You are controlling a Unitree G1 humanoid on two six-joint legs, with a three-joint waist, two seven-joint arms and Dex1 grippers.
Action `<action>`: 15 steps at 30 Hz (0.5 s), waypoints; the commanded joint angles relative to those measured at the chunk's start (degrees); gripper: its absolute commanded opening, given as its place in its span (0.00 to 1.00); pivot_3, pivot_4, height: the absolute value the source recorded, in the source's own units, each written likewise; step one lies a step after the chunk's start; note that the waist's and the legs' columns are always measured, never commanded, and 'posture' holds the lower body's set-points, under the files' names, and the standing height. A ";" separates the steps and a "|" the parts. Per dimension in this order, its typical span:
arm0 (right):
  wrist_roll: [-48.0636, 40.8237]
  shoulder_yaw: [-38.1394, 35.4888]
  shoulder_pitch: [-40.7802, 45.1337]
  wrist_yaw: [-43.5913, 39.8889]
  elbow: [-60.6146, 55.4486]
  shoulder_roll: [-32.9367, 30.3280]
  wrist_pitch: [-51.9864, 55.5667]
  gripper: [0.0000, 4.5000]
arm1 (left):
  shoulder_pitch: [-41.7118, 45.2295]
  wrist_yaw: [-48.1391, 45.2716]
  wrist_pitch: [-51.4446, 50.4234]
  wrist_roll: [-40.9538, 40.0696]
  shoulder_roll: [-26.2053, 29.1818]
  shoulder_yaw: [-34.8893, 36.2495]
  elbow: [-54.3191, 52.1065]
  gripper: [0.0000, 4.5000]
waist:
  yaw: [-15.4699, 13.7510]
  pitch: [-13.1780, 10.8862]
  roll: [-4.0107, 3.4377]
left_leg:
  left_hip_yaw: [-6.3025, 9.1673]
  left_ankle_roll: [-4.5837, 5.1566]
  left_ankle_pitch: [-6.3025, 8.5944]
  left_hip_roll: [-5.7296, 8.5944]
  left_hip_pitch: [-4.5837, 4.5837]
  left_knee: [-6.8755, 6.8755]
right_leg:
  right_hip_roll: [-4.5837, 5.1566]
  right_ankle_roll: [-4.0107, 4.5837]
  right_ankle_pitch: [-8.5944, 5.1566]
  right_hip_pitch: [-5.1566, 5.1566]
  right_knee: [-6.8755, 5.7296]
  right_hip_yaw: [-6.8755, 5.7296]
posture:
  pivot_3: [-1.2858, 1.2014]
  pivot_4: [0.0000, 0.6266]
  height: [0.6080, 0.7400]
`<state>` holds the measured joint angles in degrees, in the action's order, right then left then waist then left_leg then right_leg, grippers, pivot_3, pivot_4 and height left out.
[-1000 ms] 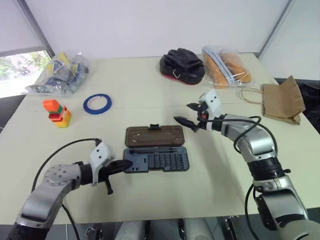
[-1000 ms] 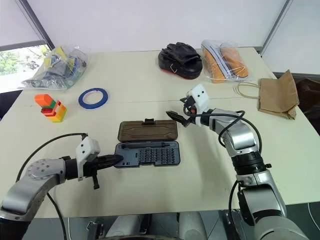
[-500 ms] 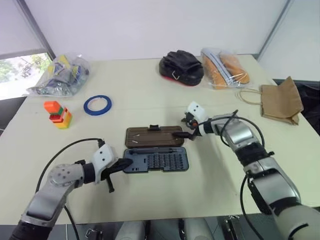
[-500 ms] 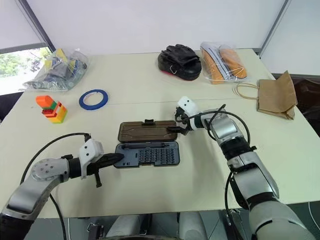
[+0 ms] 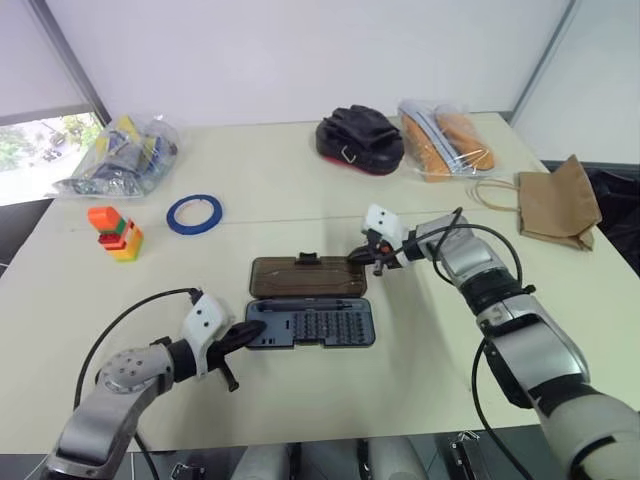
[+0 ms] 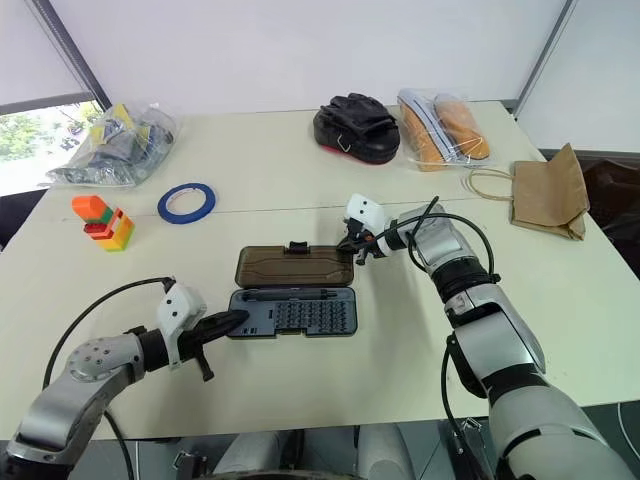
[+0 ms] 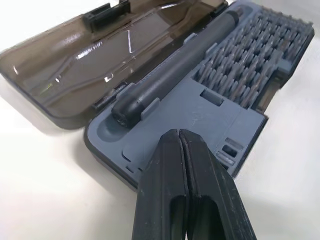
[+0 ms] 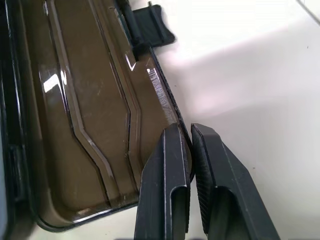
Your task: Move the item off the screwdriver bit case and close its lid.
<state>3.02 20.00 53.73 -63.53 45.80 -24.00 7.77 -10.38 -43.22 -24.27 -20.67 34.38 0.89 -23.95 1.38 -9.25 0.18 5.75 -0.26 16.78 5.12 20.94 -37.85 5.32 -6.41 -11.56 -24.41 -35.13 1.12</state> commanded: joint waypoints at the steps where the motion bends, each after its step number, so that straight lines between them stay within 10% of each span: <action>1: 2.18 0.07 0.20 2.22 1.35 0.99 -6.02 0.01 | -2.22 1.30 -4.54 -1.12 -0.42 -0.87 -0.15 0.00 | 0.15 0.00 0.00 | 0.00 0.00 0.00 0.00 -0.08 0.01 | 0.00 0.00 0.00 0.07 0.00 0.01 | 0.52 0.24 1.00; 15: 0.70 -4.65 -9.79 2.96 -28.08 -5.46 0.65 0.01 | 0.49 1.59 -6.09 -3.35 0.18 -0.16 -2.27 0.00 | -0.35 -0.06 -0.04 | 0.00 -0.01 0.00 0.00 -0.15 0.06 | 0.01 0.02 -0.03 0.12 -0.01 0.03 | 0.52 0.24 1.00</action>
<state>4.29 16.39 44.12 -60.91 21.35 -29.42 7.75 -9.20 -41.21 -30.30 -24.28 33.87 0.97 -26.51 1.02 -9.30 0.14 5.75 -0.27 16.78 5.11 20.79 -37.79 5.33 -6.35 -11.61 -24.30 -35.14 1.14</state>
